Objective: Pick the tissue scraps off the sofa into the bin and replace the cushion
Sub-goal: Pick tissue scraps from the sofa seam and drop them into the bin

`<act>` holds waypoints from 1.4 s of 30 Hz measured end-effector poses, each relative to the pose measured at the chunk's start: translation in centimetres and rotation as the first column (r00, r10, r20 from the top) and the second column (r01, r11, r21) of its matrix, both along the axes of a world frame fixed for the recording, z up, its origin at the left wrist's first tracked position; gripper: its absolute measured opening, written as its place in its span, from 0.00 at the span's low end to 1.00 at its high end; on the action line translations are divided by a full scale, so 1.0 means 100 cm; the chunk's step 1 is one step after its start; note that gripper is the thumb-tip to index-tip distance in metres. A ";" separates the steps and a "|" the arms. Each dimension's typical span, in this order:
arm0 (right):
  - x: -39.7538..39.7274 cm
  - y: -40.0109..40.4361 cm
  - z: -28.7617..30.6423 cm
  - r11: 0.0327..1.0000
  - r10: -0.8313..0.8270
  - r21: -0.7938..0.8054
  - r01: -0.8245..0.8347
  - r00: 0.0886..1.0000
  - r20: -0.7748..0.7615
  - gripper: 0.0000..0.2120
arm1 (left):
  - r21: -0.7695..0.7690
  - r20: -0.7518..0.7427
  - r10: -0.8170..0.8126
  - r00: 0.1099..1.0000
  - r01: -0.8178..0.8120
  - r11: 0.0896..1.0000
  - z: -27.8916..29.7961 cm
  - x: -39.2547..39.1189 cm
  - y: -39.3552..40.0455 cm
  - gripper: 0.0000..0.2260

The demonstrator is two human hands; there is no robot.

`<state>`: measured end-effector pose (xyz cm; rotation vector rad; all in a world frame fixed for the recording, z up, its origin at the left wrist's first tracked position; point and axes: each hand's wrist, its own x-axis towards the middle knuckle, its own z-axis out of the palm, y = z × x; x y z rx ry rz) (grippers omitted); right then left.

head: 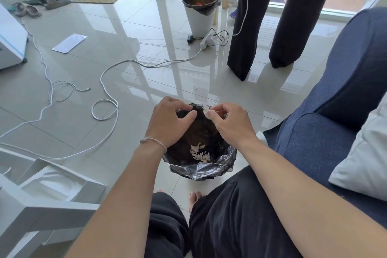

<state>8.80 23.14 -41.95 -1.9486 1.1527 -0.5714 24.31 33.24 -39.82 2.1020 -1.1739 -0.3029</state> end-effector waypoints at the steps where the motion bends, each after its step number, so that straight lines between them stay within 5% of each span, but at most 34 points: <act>1: 0.000 0.000 0.000 1.000 0.004 0.004 -0.004 1.000 0.000 0.09 | 0.002 0.000 0.000 1.000 0.000 1.000 0.000 0.000 0.000 0.08; 19: -0.002 0.004 0.007 1.000 -0.016 -0.018 0.016 1.000 -0.003 0.16 | 0.010 -0.011 -0.015 1.000 0.015 1.000 0.002 0.000 0.000 0.07; 26: -0.011 0.006 0.015 0.996 -0.093 -0.005 0.093 0.992 0.080 0.14 | -0.022 -0.030 -0.072 0.997 0.072 0.997 -0.001 -0.006 -0.006 0.17; 35: -0.168 -0.018 0.054 0.929 -0.296 -0.151 0.338 0.924 0.244 0.09 | -0.126 -0.146 -0.331 0.932 0.314 0.941 0.009 -0.093 -0.007 0.28; 38: -0.233 -0.002 0.062 0.878 -0.396 -0.134 0.459 0.855 0.336 0.08 | -0.229 -0.285 -0.372 0.883 0.315 0.921 0.026 -0.130 -0.015 0.24; 42: -0.278 0.033 0.071 0.917 -0.345 -0.035 0.398 0.832 0.434 0.07 | -0.390 -0.278 -0.487 0.828 0.366 0.845 0.061 -0.207 -0.039 0.16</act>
